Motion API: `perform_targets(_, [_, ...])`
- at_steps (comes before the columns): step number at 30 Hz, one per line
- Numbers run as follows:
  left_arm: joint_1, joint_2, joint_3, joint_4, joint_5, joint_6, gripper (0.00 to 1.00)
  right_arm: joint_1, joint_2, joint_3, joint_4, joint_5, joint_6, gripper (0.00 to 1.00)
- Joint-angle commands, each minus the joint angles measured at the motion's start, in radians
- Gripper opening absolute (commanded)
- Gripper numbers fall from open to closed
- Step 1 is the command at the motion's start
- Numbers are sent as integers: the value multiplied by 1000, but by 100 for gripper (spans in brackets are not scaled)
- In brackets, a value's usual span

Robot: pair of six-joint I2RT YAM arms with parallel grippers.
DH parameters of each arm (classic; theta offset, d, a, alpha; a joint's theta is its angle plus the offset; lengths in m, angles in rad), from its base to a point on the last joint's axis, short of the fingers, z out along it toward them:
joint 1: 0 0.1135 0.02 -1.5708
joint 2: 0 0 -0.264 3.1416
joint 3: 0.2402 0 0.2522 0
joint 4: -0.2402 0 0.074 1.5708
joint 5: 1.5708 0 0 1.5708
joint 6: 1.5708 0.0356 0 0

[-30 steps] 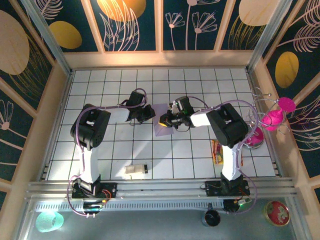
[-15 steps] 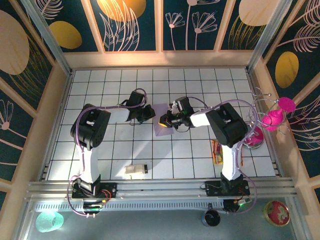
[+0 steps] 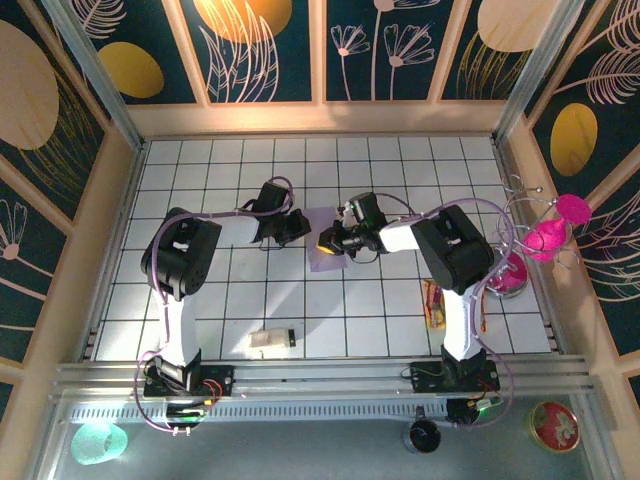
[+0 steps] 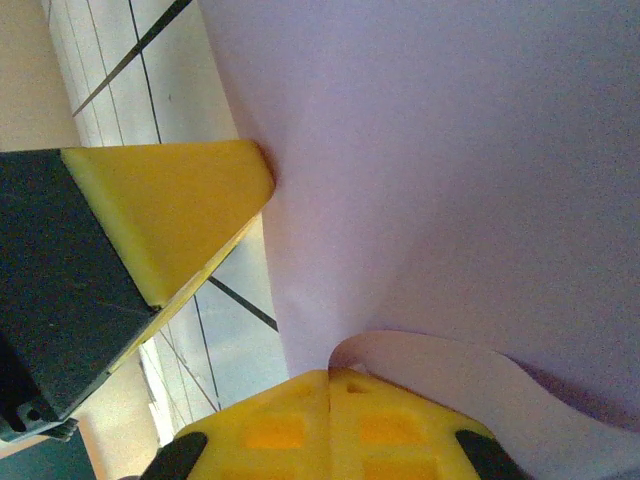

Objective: Fold a paper plane with a square sheet of paper (pick it up from the middle)
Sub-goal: Fold the triangle a second time at the center of the table.

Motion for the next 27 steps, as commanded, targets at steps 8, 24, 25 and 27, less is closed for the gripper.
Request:
perform_targets(8, [19,-129,-18,-11,-100,-31,21,10,46,14,-80,43,-33,27])
perform_targets(24, [45,-198,-63,-8,-58,-39,19,10,44,32,-166,103,-84,30])
perform_targets(25, [36,-196,-60,-16,-60,-34,17,10,48,40,-187,119,-92,26])
perform_targets(27, [14,-190,-58,-27,-60,-33,13,10,58,49,-225,145,-103,19])
